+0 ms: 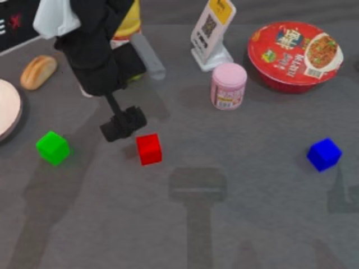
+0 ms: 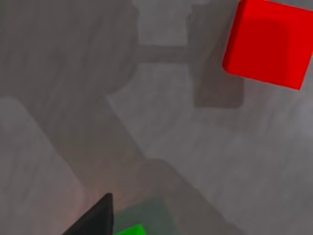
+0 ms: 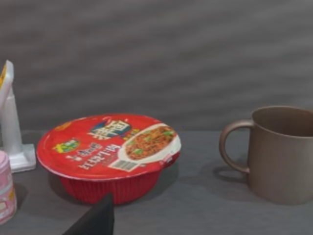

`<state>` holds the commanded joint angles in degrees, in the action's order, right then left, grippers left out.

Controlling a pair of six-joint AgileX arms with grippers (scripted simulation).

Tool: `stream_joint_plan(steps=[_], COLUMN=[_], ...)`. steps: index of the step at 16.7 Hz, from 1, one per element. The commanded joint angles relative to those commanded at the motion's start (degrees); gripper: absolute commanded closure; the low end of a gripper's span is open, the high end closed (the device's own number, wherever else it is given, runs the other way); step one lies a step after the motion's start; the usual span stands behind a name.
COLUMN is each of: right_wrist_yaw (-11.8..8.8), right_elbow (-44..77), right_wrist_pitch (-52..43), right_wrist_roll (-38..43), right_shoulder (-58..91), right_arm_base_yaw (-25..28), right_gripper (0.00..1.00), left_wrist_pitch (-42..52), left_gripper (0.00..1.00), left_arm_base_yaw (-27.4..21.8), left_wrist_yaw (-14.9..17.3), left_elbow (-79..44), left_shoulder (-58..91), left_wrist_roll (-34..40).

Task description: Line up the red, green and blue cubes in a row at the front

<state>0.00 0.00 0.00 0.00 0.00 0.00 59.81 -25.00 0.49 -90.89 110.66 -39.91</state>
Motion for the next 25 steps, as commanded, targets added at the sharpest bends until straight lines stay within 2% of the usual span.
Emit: stream_joint_plan(steps=[6, 13, 21, 25], right_wrist_yaw=[0.0, 0.0, 0.0, 0.0], right_elbow=[0.0, 0.0, 0.0, 0.0], right_wrist_pitch=[0.0, 0.0, 0.0, 0.0], right_wrist_roll=[0.0, 0.0, 0.0, 0.0], right_shoulder=[0.0, 0.0, 0.0, 0.0], right_arm_base_yaw=[0.0, 0.0, 0.0, 0.0], right_gripper=[0.00, 0.00, 0.00, 0.00], left_wrist_pitch=[8.5, 8.8, -6.7, -7.9], left_gripper=[0.00, 0.00, 0.00, 0.00], left_arm_base_yaw=[-3.8, -3.8, -4.0, -4.0], left_wrist_yaw=[-0.2, -0.3, -0.2, -0.2], left_elbow=[-15.3, -16.1, -6.3, -5.4], left_shoulder=[16.7, 17.7, 23.1, 23.7], left_wrist_roll=[-6.3, -6.7, -6.9, -6.9])
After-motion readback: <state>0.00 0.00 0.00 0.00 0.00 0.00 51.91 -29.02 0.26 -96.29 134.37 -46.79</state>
